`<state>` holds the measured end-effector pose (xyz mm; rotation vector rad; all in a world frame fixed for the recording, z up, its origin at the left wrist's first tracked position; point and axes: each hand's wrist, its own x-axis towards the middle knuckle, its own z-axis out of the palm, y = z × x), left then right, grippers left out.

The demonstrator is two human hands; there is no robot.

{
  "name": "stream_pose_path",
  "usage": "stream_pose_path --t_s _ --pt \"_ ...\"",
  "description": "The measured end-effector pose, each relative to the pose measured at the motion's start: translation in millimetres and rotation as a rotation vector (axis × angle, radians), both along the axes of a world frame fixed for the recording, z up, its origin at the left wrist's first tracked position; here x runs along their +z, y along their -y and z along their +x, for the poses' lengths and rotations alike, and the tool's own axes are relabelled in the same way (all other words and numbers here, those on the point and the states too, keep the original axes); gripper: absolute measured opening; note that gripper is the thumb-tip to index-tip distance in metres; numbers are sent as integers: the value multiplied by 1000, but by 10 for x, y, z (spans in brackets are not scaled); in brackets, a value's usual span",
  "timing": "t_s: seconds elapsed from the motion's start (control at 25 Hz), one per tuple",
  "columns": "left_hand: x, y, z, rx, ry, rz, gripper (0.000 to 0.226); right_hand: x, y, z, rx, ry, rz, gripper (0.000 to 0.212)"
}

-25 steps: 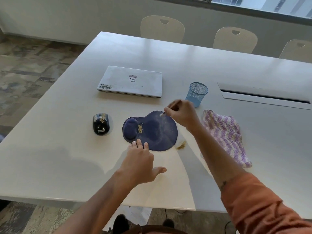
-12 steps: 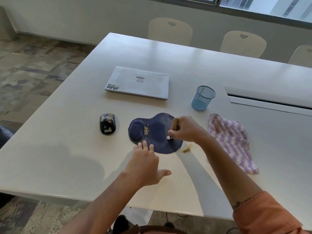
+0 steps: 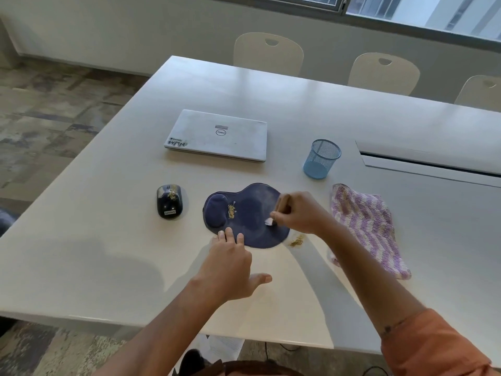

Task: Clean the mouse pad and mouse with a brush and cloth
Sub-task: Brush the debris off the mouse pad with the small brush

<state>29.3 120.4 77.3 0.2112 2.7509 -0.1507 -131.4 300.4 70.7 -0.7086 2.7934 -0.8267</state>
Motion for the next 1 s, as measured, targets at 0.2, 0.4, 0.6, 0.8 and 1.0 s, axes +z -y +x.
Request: stream_pose_path --t_s 0.2,0.4,0.6,0.8,1.0 --pt "5 -12 -3 0 9 3 106 312 -236 25 39 121 -9 10" --pt "10 -17 0 3 0 9 107 121 -105 5 -89 -17 -191 9" --pt "-4 -20 -1 15 -6 -4 109 35 -465 141 -48 63 -75 10" --pt "22 -37 -1 -2 -10 -12 107 77 -400 207 -51 -10 -158 10" --pt "0 -18 11 6 -18 -12 109 -60 -542 291 -69 2 -137 10"
